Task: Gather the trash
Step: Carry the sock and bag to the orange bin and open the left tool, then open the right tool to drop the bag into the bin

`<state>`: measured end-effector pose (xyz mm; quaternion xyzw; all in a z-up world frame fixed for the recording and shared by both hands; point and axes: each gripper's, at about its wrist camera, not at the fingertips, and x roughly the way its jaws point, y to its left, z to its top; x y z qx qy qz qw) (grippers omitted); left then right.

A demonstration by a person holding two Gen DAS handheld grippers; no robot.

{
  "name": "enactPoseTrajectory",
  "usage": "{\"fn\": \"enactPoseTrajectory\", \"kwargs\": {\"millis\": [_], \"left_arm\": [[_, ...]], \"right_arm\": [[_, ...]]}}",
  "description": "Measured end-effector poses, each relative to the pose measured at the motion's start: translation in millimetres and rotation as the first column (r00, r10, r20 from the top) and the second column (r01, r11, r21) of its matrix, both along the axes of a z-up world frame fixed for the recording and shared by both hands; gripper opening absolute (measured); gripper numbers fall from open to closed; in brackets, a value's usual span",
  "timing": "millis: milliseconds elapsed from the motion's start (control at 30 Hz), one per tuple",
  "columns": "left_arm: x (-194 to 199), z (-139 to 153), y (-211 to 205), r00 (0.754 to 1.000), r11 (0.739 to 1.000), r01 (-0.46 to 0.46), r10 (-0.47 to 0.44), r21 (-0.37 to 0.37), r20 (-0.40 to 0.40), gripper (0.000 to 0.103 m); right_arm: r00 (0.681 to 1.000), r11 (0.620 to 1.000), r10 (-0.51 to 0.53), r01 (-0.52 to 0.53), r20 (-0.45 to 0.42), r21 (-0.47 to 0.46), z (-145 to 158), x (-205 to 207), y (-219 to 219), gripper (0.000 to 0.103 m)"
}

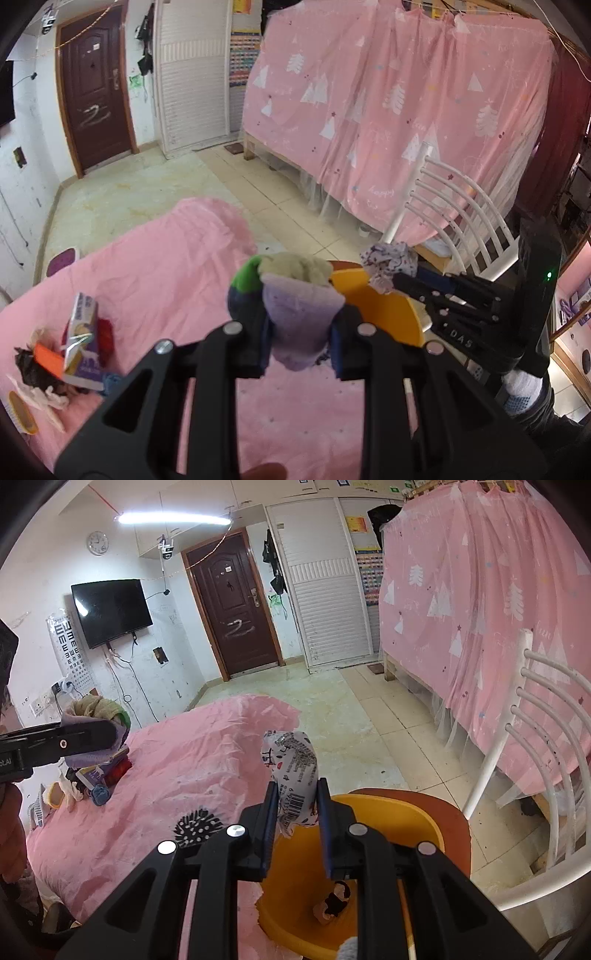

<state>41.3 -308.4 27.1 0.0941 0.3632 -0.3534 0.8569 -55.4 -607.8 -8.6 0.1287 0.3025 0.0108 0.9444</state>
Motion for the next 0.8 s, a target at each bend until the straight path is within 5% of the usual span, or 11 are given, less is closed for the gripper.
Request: {"fn": "enactPoseTrajectory", "kwargs": {"millis": [267,333,400,533,800], "left_arm": [[-5.8,-8.3,-72.4,0.995,0.993,0.103,-0.102,0.054,-0.015,0.03],[-7.7,-9.2,-86.0,0.993,0.99,0.121,-0.121,0.065,-0.014,0.04],[-6.9,-9.5,-92.1,0.992,0.99,0.126,-0.126,0.06,-0.014,0.065],[-5.5,-8.2,-93.4,0.992,0.99,0.129,-0.128,0.053,-0.017,0.065],[-3.8,3.1,-76.8,0.99,0.99,0.139,-0.139,0.0,-0.035,0.065]], "right_arm": [[0.999,0.998,-0.05,0.051,-0.013,0.047,-13.8,-6.5,-31.2,0.014],[0.998,0.997,-0.06,0.061,-0.014,0.056,-15.2,-8.1,-36.8,0.018],[0.997,0.996,-0.07,0.071,-0.017,0.062,-16.4,-8.3,-41.0,0.026],[0.997,0.995,-0.08,0.08,-0.015,0.065,-15.6,-8.7,-43.8,0.044],[0.996,0.995,-0.084,0.084,-0.012,0.053,-8.1,-6.3,-35.7,0.052]]}}
